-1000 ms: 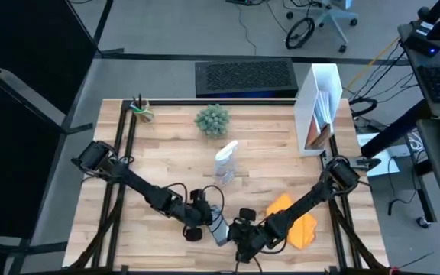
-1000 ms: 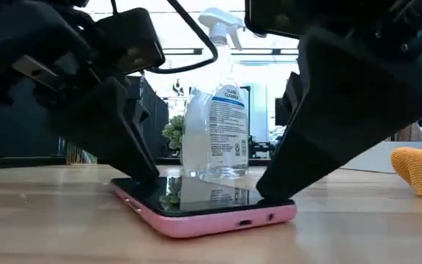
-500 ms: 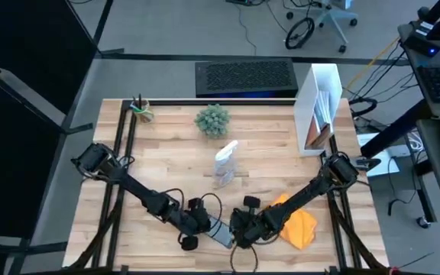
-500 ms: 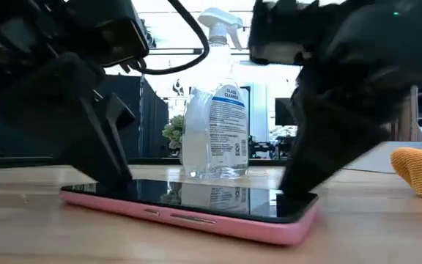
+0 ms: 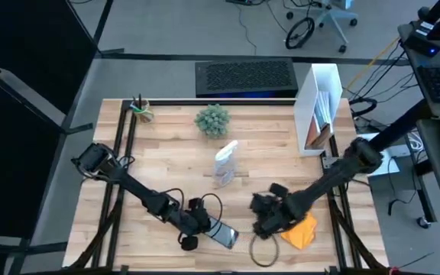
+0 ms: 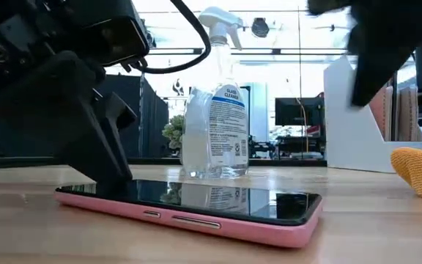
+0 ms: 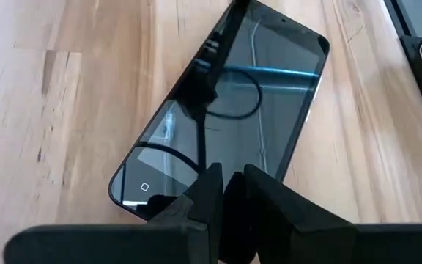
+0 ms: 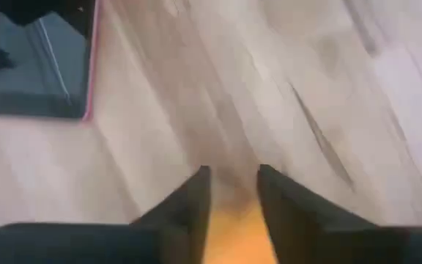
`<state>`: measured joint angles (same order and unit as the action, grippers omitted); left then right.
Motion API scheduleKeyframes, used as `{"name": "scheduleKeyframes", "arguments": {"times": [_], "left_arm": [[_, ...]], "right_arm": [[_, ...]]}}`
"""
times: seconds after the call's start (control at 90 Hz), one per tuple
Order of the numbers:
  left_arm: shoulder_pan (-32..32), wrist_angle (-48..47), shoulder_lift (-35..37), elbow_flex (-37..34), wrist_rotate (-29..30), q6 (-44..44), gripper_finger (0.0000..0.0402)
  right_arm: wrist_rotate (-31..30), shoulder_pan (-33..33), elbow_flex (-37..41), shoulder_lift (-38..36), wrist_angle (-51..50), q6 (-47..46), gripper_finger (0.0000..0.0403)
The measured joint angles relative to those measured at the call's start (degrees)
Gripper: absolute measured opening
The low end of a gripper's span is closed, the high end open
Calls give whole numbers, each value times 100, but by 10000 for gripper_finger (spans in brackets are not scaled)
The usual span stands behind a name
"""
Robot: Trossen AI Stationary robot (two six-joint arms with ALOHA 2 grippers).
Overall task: Apply microfiber cloth
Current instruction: Wipe the front of the pink phone with the orange microfiber cloth
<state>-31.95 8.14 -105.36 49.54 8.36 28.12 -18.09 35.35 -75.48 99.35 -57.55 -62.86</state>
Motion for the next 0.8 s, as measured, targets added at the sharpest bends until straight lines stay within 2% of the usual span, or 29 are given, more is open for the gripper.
{"name": "scheduleKeyframes", "arguments": {"times": [0.2, 0.367, 0.533, 0.678, 0.8], "left_arm": [[0, -4, 0, 0, 0, -4, 47], [5, -2, 0, 0, -73, -37, 47], [5, 12, 0, 0, -85, -45, 47], [5, 15, 0, 0, -86, -44, 47], [5, 25, 0, 0, -80, -50, 47]], "right_arm": [[48, 620, 1, 1, -889, -1605, 251], [171, 1016, 2, 393, -1240, -2108, 295], [250, 1179, 280, 640, -981, -2346, 294], [636, 1207, 1065, 651, 373, -2379, 275], [753, 1203, 1684, 580, 1608, -2285, 241]]}}
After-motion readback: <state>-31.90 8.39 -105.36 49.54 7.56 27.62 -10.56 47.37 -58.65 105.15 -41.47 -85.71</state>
